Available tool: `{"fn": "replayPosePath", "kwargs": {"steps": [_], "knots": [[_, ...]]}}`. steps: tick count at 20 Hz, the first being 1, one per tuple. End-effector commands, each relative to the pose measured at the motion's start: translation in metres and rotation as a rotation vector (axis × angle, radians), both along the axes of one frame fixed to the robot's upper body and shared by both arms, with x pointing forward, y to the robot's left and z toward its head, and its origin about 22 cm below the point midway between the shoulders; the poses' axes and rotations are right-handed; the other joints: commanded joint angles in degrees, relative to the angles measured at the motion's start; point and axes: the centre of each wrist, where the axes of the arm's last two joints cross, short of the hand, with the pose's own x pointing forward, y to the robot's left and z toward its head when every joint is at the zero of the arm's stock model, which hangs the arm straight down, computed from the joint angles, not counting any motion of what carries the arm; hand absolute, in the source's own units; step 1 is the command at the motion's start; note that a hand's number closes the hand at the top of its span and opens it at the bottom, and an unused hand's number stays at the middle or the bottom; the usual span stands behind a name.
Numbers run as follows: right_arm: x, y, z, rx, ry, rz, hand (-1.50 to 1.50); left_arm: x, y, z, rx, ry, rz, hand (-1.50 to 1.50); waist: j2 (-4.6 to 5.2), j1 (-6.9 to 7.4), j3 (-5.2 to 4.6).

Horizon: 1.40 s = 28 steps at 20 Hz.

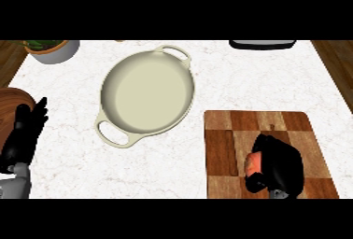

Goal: Pick the squash from the cutting board and place it in the pot

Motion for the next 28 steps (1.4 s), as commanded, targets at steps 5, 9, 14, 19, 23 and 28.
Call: {"fn": "replayPosePath", "kwargs": {"steps": [5, 9, 14, 19, 23, 28], "knots": [[-0.029, 0.032, 0.096, 0.009, -0.433, -0.003, 1.50, 0.010, -0.014, 0.004, -0.008, 0.002, -0.003, 0.00, -0.12, -0.12, 0.07], [-0.040, 0.057, 0.133, 0.134, -0.672, 0.107, 1.50, -0.002, -0.001, -0.005, -0.001, -0.001, -0.015, 0.00, -0.05, 0.96, 0.07], [-0.056, 0.087, 0.169, 0.085, -0.790, 0.159, 1.50, 0.010, -0.009, 0.001, -0.013, -0.005, -0.021, 0.00, 0.14, 0.80, 0.07], [-0.035, 0.120, 0.203, 0.095, -0.755, 0.204, 1.50, 0.001, -0.012, 0.004, -0.001, 0.002, -0.026, 0.00, 0.18, 1.76, 0.08], [-0.003, 0.138, 0.213, 0.155, -0.671, 0.214, 1.50, 0.018, -0.017, 0.003, 0.003, 0.003, -0.022, 0.00, 0.40, 1.94, 0.05], [0.040, 0.160, 0.241, 0.171, -0.613, 0.193, 1.50, 0.018, -0.029, 0.000, 0.003, -0.015, -0.048, 0.00, 0.54, 2.99, 0.00]]}}
